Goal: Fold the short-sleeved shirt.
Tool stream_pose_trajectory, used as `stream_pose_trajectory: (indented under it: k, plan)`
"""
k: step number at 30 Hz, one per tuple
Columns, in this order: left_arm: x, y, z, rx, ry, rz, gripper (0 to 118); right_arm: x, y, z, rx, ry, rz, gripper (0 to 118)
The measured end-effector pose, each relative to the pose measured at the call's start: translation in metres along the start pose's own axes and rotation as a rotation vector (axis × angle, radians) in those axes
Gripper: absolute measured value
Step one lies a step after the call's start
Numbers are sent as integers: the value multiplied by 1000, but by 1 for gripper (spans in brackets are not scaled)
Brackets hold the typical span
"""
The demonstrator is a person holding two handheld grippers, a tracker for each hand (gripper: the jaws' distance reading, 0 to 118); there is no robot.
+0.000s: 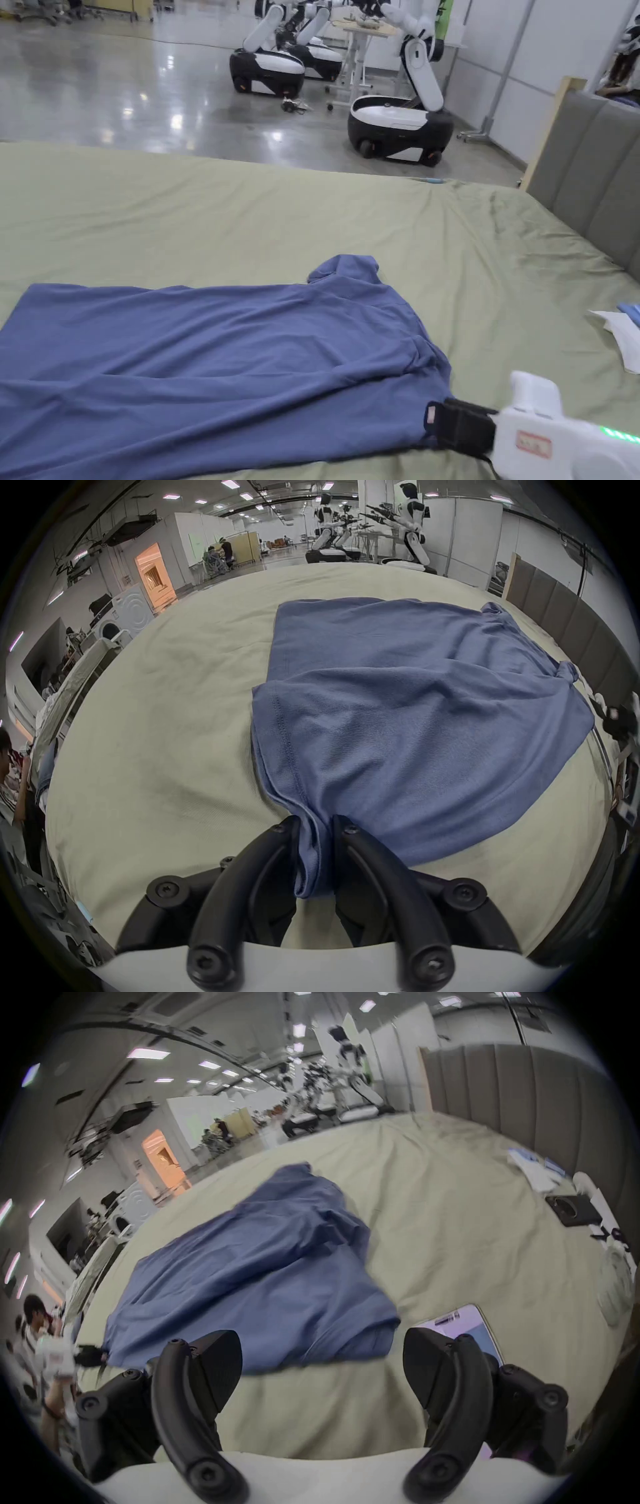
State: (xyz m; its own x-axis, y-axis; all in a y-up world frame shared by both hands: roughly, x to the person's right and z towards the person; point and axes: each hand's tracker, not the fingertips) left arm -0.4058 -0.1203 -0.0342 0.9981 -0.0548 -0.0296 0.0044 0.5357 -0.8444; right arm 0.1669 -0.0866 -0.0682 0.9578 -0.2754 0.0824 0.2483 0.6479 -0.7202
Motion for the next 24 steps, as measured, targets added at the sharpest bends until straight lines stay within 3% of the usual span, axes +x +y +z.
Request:
stream_pose_trajectory:
  k: [3,4,6,7,8,9,10,14,18,20,24]
  plan:
    - [2,-1,2,7,2,-1,16,8,19,-43,-42,-115,36,100]
    - [2,-1,2,7,2,-1,16,8,24,-55,-84,-126,52,94]
    - [3,-2,3,8,2,0,16,3,20,-71,-179,-141,117,66]
    - [2,-1,2,10,1,-1,16,-5,14,-73,-178,-226,210,64]
    - [2,-1,2,12,0,0,16,-11,12,-68,-132,-213,267,57]
    - [3,-3,3,16,1,-1,16,-13,12,-63,-123,-192,264,43]
    - [3,-4,4,20,2,-7,16,-15,12,-62,-136,-179,241,11]
    - [-3,0,16,64,3,-6,7,-15,7,-47,-127,-141,206,8]
    - [-20,8,50,110,-64,80,6,-21,0,-3,-60,-154,203,8]
    - [-24,4,55,103,-56,52,5,-19,-6,15,-41,-139,178,8]
    - [-26,-22,80,134,-56,26,5,-29,-37,59,-37,-129,227,8]
